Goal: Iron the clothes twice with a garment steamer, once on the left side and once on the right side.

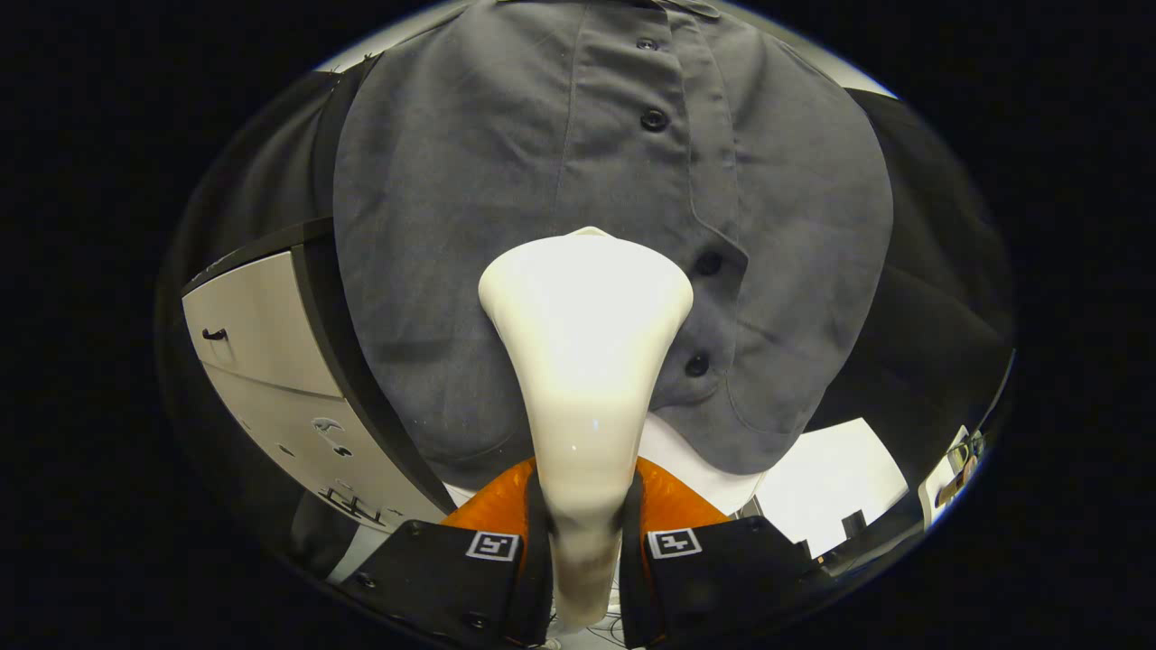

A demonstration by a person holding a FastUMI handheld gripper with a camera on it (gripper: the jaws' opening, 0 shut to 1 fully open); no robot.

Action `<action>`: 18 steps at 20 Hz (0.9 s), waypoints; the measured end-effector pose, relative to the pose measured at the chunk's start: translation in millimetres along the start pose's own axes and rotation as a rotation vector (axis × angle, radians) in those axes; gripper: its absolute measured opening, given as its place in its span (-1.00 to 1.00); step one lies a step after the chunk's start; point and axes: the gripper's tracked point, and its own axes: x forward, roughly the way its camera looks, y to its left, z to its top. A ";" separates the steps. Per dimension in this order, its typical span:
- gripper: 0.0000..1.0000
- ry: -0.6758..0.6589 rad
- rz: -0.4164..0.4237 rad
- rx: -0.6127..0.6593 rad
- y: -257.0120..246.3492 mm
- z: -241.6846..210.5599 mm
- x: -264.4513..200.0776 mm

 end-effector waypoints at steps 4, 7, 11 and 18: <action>-0.24 0.016 -0.014 -0.006 -5.0 -11.2 7.3; -0.24 0.036 -0.017 -0.004 -5.3 -22.2 9.9; -0.24 0.041 -0.020 0.039 -7.7 -16.4 -6.5; -0.25 -0.098 -0.039 0.084 -31.8 63.3 -64.2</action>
